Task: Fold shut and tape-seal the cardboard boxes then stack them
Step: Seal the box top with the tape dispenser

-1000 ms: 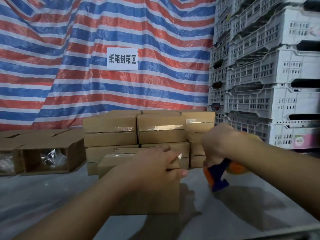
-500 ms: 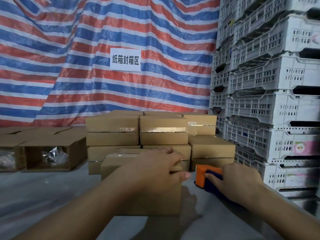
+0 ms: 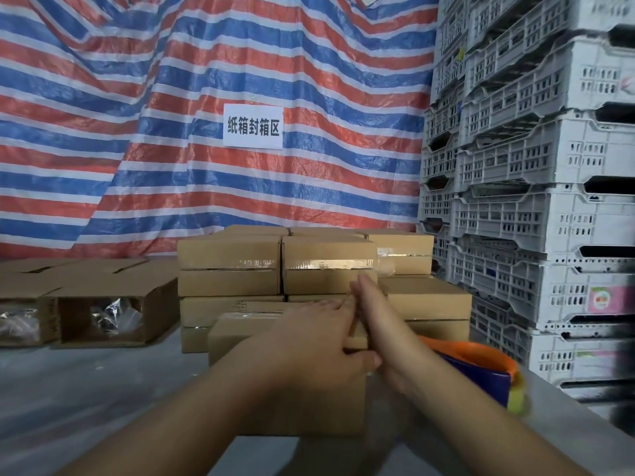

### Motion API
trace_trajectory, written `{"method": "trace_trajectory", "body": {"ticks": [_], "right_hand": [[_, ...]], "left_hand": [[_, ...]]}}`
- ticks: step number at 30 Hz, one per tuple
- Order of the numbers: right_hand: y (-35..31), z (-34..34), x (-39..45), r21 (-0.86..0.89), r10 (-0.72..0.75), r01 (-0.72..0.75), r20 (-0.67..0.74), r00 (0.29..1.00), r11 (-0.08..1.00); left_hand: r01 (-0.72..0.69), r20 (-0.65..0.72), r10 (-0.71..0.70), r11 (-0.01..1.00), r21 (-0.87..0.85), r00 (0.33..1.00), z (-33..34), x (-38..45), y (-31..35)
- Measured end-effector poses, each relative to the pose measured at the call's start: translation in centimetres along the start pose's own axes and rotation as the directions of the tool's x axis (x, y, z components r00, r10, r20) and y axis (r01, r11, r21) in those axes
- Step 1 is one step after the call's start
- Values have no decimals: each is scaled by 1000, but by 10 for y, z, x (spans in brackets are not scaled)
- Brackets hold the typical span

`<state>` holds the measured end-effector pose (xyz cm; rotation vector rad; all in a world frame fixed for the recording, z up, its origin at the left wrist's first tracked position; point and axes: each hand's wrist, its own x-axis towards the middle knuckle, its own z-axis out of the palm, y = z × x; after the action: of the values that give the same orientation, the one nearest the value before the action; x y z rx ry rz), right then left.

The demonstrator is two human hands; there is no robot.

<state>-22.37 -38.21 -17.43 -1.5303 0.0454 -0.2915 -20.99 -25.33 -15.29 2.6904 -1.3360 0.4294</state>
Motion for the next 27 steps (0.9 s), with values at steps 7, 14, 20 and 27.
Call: {"method": "trace_trajectory", "body": {"ticks": [7, 14, 20, 27], "right_hand": [[18, -2, 1, 164, 18, -11, -45, 999, 986], [13, 6, -20, 202, 145, -129, -70, 987, 971], [38, -8, -41, -81, -154, 160, 72, 985, 984], [35, 3, -47, -266, -23, 40, 67, 998, 963]], "left_hand": [[-6, 58, 11, 995, -98, 998, -3, 1, -8], [-49, -474, -263, 834, -550, 840, -8, -38, -30], [116, -323, -584, 591, -798, 745, 17, -76, -66], [169, -53, -666, 265, -949, 744, 30, -87, -60]]}}
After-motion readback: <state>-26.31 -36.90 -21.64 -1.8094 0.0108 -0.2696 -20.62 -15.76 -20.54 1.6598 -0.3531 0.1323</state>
